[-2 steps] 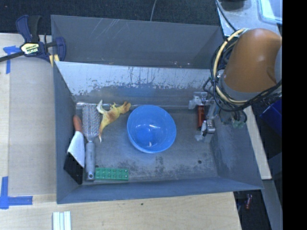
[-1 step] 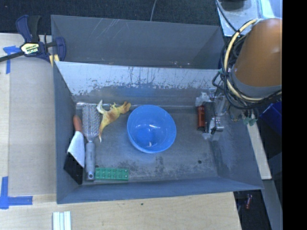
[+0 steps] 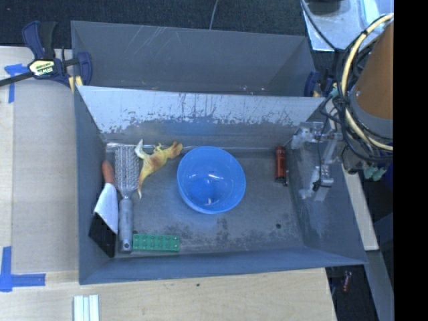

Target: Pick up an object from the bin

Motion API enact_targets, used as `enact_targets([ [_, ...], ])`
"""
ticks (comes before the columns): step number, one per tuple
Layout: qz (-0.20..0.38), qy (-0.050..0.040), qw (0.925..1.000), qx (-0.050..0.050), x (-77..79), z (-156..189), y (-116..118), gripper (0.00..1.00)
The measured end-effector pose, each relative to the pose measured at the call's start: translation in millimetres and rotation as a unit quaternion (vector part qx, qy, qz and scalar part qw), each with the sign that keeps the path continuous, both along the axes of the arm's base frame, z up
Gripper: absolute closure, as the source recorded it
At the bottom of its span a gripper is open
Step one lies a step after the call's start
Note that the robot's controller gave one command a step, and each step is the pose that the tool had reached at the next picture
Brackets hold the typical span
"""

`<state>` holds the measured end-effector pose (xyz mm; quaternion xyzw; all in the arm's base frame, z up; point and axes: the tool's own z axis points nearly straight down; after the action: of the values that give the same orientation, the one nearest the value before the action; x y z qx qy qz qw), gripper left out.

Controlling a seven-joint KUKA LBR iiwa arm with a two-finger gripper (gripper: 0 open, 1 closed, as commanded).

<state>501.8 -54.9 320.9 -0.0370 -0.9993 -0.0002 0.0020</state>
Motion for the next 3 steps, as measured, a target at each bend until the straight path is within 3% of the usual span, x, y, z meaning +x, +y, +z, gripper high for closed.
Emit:
enact_targets([
  [1, -0.009, -0.0081, 0.9999, -0.001, -0.3, -27, -6, 0.0],
  [2, -0.048, -0.011, 0.9988, -0.001, 1.3, -120, 15, 1.0],
  [3, -0.048, -0.011, 0.9988, -0.001, 1.3, -120, 15, 1.0],
])
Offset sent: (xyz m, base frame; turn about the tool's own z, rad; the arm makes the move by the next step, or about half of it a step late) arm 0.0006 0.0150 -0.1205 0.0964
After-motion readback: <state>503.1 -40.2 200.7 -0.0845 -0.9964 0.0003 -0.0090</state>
